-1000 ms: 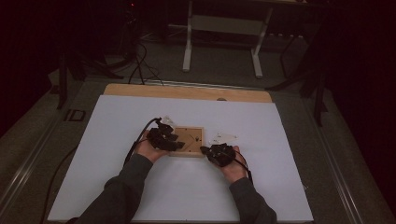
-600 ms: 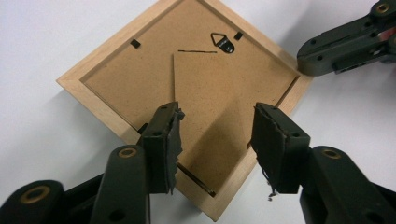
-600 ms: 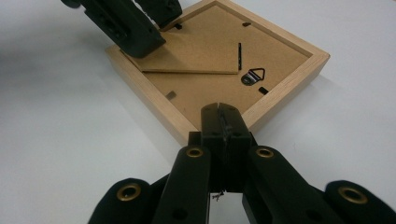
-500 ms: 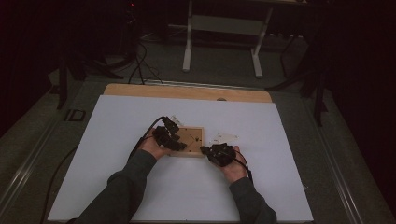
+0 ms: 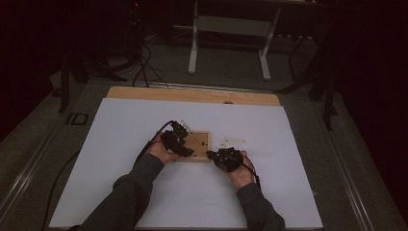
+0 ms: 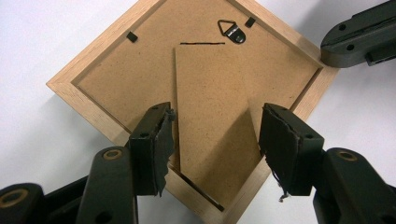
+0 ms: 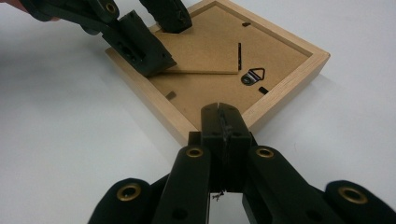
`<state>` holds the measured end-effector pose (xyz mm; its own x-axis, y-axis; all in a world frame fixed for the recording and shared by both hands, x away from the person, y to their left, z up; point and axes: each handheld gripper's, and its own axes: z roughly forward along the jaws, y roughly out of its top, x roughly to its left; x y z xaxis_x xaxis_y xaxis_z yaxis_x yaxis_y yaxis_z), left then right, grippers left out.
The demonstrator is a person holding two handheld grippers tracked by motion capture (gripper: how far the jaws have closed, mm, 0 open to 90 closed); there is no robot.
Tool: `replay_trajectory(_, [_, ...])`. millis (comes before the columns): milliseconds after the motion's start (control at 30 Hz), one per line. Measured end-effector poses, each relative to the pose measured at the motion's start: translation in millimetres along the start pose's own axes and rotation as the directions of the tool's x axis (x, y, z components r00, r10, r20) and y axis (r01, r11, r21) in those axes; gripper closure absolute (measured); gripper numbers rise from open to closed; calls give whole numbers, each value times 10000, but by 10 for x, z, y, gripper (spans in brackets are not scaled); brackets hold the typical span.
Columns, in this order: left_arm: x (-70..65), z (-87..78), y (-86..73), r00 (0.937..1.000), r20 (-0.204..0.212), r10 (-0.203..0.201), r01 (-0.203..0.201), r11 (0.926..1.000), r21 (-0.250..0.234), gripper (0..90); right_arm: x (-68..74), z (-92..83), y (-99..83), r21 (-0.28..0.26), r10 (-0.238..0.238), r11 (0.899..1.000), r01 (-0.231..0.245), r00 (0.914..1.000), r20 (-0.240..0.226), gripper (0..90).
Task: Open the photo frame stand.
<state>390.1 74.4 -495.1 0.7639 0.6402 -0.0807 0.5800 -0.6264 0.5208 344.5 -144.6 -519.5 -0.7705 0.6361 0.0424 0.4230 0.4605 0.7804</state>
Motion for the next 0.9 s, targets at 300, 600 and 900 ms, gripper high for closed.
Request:
replay_trajectory(300, [-37,10,7,9995,-252,214,-214,9998,14,476,-2,1,-1,-12,11,10000,-11,10000,-3,898])
replay_trajectory(600, [-56,-1,6,9994,-345,77,-72,9999,153,501,-3,0,-2,-18,20,10000,-20,10000,-14,898])
replay_trajectory(900, [-66,-5,3,9991,-415,34,-31,10000,63,509,-2,0,-4,-22,1,10000,-1,10000,-4,898])
